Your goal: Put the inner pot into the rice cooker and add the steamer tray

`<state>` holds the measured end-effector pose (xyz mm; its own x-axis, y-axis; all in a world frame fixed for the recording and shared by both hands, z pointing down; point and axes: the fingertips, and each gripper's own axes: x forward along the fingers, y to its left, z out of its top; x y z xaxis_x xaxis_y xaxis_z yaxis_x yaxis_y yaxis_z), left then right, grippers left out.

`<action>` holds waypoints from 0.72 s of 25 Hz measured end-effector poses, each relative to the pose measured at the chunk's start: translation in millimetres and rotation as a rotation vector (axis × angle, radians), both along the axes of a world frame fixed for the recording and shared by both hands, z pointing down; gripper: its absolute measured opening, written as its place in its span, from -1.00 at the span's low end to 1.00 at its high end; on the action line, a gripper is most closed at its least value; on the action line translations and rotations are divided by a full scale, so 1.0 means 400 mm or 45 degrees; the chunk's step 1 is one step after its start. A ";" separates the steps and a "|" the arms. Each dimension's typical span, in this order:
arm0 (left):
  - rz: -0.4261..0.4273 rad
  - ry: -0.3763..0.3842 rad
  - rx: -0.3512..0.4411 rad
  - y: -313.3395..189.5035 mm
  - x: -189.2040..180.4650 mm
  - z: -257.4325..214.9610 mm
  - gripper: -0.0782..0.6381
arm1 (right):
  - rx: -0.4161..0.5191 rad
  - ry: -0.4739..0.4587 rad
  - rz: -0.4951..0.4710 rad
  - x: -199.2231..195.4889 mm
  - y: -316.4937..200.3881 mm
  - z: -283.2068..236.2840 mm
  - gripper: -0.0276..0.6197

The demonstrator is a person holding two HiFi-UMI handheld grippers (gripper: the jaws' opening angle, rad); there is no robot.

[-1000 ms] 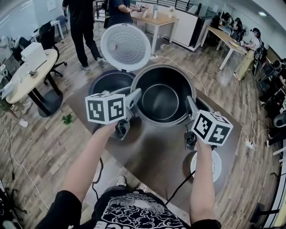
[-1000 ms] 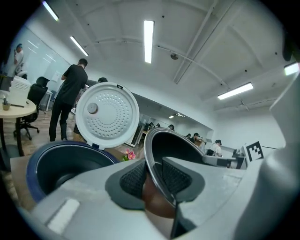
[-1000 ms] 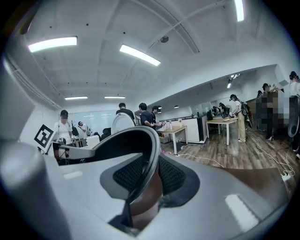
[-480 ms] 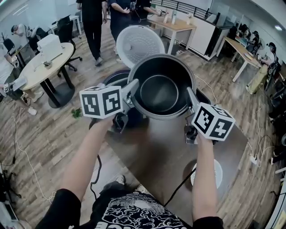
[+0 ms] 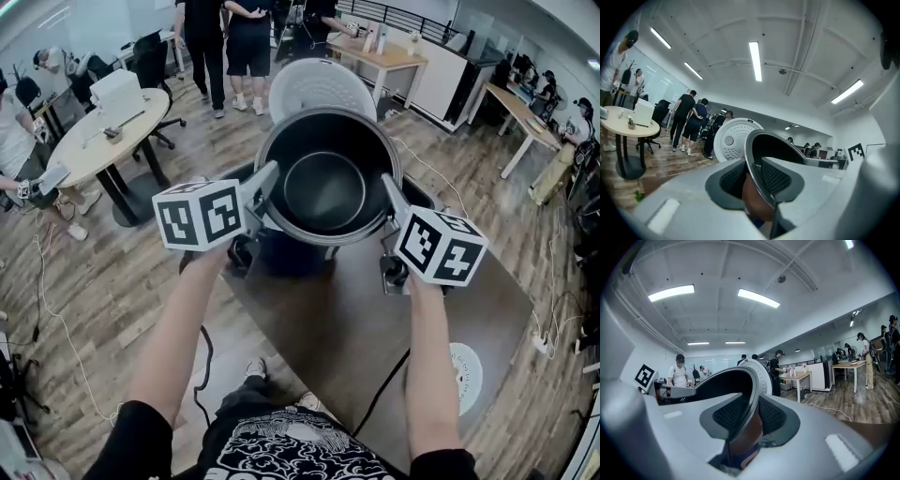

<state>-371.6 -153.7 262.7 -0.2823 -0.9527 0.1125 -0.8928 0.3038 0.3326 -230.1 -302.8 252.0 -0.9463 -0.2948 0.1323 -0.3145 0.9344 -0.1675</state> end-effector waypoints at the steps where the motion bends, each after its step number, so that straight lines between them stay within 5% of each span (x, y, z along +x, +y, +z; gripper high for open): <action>1: -0.004 0.001 0.002 0.010 -0.022 0.002 -0.50 | 0.004 0.002 0.000 -0.021 0.009 0.001 -0.58; 18: 0.062 0.116 -0.084 0.043 -0.269 0.110 -0.50 | -0.150 0.068 0.045 -0.249 0.065 0.108 -0.58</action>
<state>-479.0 -136.4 306.8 -0.2215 -0.9547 0.1986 -0.8739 0.2847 0.3941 -329.5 -276.7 295.1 -0.9263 -0.3072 0.2183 -0.3583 0.8974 -0.2576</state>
